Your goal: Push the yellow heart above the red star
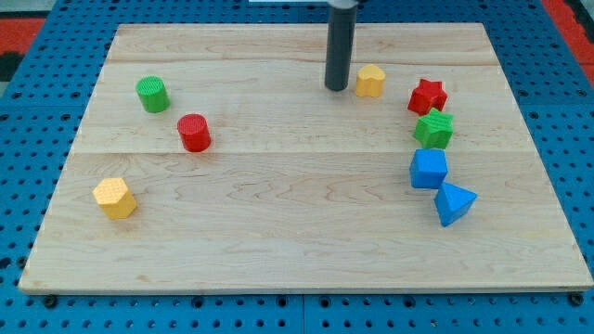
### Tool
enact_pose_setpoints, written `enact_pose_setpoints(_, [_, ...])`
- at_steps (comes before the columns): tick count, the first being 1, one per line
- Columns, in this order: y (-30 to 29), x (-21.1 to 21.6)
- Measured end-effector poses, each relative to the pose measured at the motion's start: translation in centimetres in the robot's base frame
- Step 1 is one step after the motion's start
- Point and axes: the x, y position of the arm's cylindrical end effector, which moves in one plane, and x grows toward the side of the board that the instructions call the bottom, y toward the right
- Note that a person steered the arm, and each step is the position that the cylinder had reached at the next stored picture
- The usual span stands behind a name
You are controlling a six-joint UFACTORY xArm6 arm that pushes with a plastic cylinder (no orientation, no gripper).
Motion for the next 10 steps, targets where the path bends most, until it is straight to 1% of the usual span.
enact_pose_setpoints(1, [2.7,-0.4])
enact_pose_setpoints(2, [4.9,-2.8])
enact_pose_setpoints(3, [7.9,-3.4])
enact_pose_setpoints(4, [9.1,-3.4])
enact_pose_setpoints(5, [5.8,-3.8])
enact_pose_setpoints(6, [1.3,-5.6])
enact_pose_setpoints(8, [7.1,-7.5])
enact_pose_setpoints(9, [8.9,-7.4])
enact_pose_setpoints(10, [9.0,-7.3])
